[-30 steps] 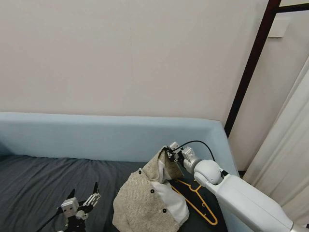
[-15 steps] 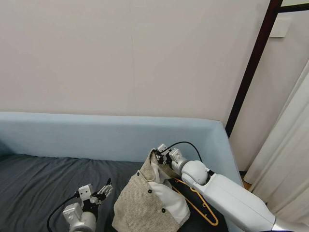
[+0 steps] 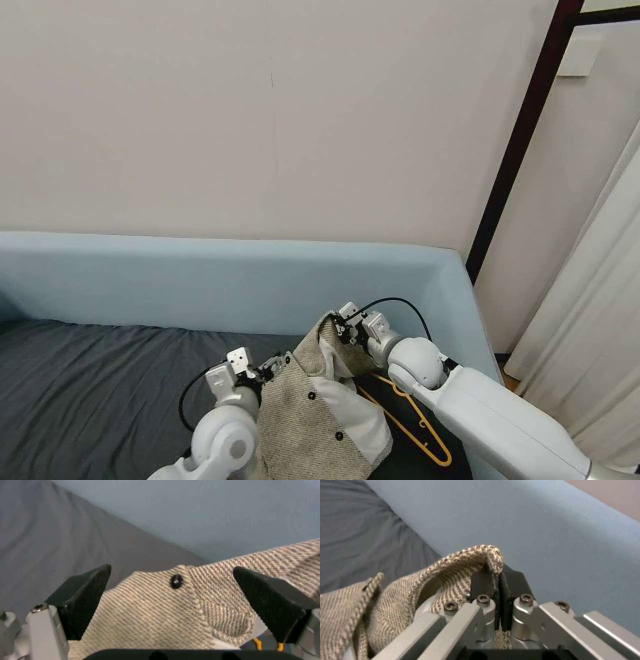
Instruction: Pick up the clothes from the sofa and hang them on the clothes hanger.
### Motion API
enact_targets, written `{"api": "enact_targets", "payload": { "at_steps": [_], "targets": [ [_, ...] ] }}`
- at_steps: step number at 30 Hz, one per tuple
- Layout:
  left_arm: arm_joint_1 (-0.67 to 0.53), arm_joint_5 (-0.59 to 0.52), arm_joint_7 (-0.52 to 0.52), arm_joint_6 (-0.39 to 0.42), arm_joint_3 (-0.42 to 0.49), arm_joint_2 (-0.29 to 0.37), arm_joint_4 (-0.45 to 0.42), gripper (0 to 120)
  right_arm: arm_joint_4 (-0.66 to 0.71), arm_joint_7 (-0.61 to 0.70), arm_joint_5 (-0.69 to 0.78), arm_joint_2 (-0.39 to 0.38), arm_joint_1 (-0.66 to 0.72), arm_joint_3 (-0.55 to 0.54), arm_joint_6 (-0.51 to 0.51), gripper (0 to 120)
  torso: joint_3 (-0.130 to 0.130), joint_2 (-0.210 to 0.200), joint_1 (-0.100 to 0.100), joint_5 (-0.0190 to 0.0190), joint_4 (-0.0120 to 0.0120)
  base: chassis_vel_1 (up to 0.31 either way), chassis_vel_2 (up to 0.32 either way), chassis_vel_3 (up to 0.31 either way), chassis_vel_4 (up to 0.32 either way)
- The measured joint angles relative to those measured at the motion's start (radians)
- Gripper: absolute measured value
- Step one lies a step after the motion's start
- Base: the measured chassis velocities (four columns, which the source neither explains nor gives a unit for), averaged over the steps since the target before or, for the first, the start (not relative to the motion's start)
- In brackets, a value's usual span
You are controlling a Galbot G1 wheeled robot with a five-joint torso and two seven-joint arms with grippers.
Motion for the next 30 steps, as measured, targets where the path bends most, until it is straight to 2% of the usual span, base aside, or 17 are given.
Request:
{"api": "enact_targets", "payload": {
  "at_steps": [3, 9, 17, 21, 30],
  "targets": [
    [-0.067, -0.009, -0.109, 0.025, 0.032, -0.065, 0.098, 94, 0.005, 0.000, 0.004, -0.015, -0.002, 0.002, -0.001, 0, 0.000, 0.000, 0.000, 0.0000, 0.0001, 0.000, 0.000, 0.000, 0.000],
    [-0.106, -0.022, -0.140, 0.033, 0.040, -0.101, 0.170, 93, 0.010, 0.000, 0.005, -0.024, -0.005, 0.002, -0.001, 0, 0.000, 0.000, 0.000, 0.0001, 0.0001, 0.000, 0.000, 0.000, 0.000],
    [-0.123, -0.001, -0.108, 0.044, 0.048, -0.132, 0.240, 94, 0.019, 0.001, 0.032, -0.008, -0.004, -0.003, -0.012, 0, 0.000, 0.000, 0.000, -0.0001, 0.0002, 0.000, 0.000, 0.000, 0.000],
    [-0.137, 0.054, -0.061, 0.032, 0.048, -0.147, 0.289, 94, 0.020, 0.003, 0.044, 0.000, 0.002, -0.018, -0.013, 0, 0.000, 0.000, 0.000, 0.0000, 0.0003, 0.000, 0.000, 0.000, 0.000],
    [-0.173, 0.039, -0.064, 0.050, 0.047, -0.214, 0.378, 93, 0.030, 0.013, 0.064, -0.008, 0.013, -0.025, -0.019, 0, 0.000, 0.000, 0.000, 0.0000, 0.0002, 0.000, 0.000, 0.000, 0.000]
  ]
}}
